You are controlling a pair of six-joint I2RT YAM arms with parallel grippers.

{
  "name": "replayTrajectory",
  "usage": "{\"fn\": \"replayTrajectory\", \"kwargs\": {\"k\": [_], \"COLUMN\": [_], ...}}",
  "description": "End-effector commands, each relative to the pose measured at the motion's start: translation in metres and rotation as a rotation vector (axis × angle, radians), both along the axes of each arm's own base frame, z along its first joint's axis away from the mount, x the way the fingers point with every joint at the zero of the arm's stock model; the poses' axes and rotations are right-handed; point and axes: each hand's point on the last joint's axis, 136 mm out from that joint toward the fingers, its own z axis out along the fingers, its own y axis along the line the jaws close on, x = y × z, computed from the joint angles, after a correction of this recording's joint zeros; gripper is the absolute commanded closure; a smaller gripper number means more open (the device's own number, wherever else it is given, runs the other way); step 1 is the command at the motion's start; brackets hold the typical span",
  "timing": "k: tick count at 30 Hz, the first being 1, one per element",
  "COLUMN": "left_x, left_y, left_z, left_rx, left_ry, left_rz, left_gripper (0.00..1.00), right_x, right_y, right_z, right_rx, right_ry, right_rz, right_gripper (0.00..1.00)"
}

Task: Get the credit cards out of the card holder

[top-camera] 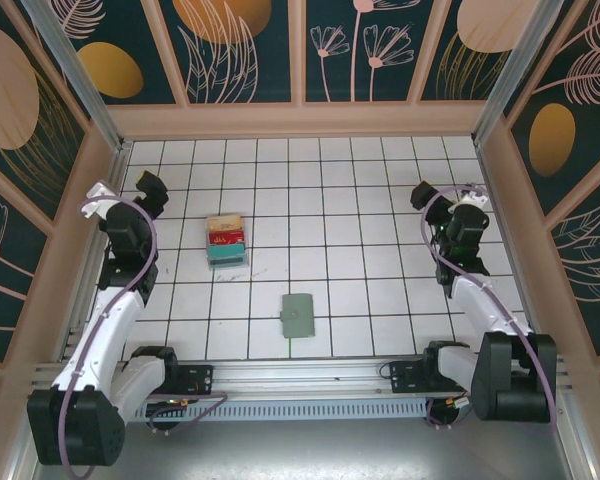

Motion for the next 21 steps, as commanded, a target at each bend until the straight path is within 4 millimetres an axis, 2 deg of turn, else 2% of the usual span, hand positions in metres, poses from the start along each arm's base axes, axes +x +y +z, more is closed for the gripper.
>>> {"fn": "replayTrajectory", "kwargs": {"k": [1,4,8,12,16,21], "left_x": [-0.011,-0.025,-0.046,-0.065,-0.077,-0.094], "left_y": [-0.045,-0.071,-0.095,-0.125,-0.159,-0.200], "left_z": [-0.045,-0.057,-0.065,-0.085,-0.102,-0.120], "left_rx": [-0.170,-0.194,-0.220,-0.271,-0.248,-0.195], "left_ry": [0.125,0.167,0.193,0.246,0.299,0.383], "left_rz": [-0.229,-0.319,-0.370,-0.456,-0.524,-0.600], "left_gripper": [0.02,0.02,0.01,0.02,0.01,0.02], "right_x": [-0.016,-0.038,-0.074,-0.107,-0.130,-0.151], "right_y": [0.050,0.102,0.156,0.193,0.218,0.232], "right_z": [-0.001,0.006,0.008,0.002,-0.014,-0.029], "right_rx": [0.113,0.030,-0.002,-0.007,-0.037,-0.087], "right_ry": [0.047,0.031,0.015,0.009,0.047,0.098], "right_rz": [0.205,0.348,0.495,0.604,0.665,0.691], "right_gripper": [0.01,0.01,0.01,0.01,0.01,0.01]}}
